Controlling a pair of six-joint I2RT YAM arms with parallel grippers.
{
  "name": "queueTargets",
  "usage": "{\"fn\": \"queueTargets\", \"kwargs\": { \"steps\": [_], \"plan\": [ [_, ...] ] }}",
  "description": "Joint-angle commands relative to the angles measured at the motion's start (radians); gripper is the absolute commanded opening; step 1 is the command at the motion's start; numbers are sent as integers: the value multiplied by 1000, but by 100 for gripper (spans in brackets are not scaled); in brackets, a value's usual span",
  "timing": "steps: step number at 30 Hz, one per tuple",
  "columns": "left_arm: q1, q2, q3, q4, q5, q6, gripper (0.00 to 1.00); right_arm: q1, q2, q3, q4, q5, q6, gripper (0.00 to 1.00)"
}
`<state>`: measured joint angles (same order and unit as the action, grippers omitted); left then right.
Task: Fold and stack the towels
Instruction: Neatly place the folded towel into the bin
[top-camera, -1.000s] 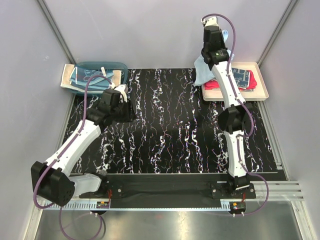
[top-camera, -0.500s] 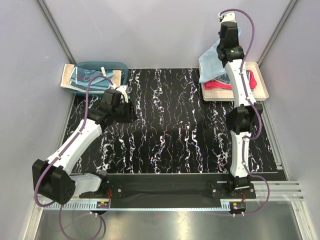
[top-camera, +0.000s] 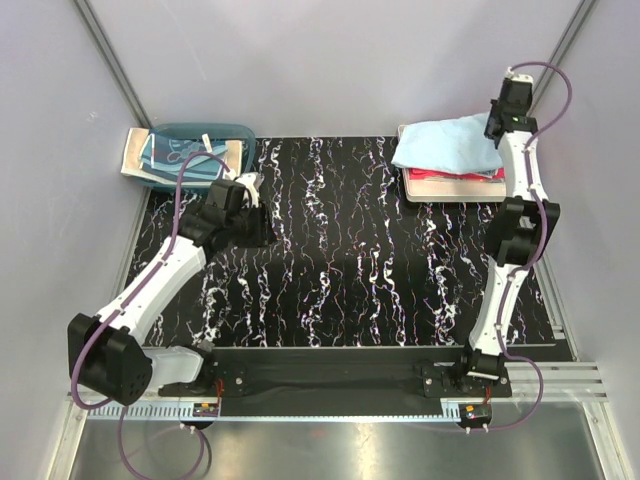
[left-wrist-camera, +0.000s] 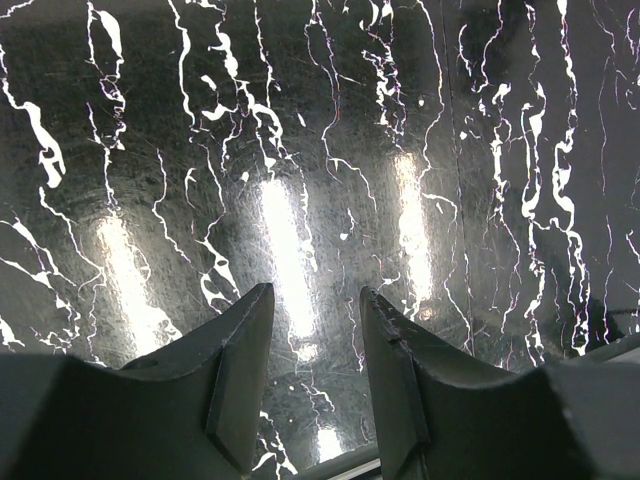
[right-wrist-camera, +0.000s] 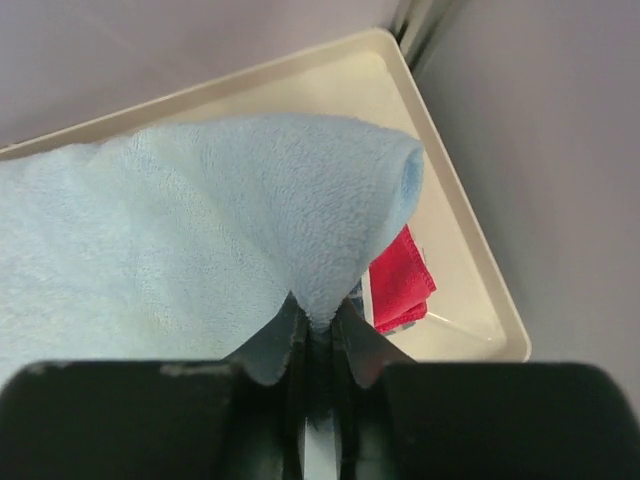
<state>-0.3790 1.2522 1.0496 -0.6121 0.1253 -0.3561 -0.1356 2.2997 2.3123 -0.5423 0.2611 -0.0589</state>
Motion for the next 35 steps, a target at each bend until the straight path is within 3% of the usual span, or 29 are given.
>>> {"fn": "queueTargets", "kwargs": {
  "steps": [1,5,6,9,10,13,18,23,29,30,35],
  "plan": [
    [2,4,-7,23,33,14,45,-33,27,-27,77,-124,117,17],
    [2,4,-7,23,33,14,45,-65,49,-47,87,-169,160,42],
    [3,4,-8,23,33,14,45,-71,50,-56,91,-186,177,52],
    [3,-2,-10,25,31,14,45,-88,55,-45,68,-201,209,67],
    [3,-2,-8,25,28,14,45,-88,52,-37,64,-197,211,81],
    [3,-7,-7,25,33,14,46,-88,26,-24,32,-192,229,100],
    [3,-23,-8,23,23,14,46,-88,-112,-86,11,-278,316,100],
    [3,-45,-5,23,11,14,46,-55,-327,-403,126,-422,424,100],
    [3,-68,-5,23,-9,16,47,207,-612,-775,253,-249,416,100],
    [5,-71,-3,20,-16,16,47,223,-640,-891,286,-255,432,100],
    [5,-76,-8,18,-35,16,47,254,-773,-1112,402,-267,470,100]
  ]
}}
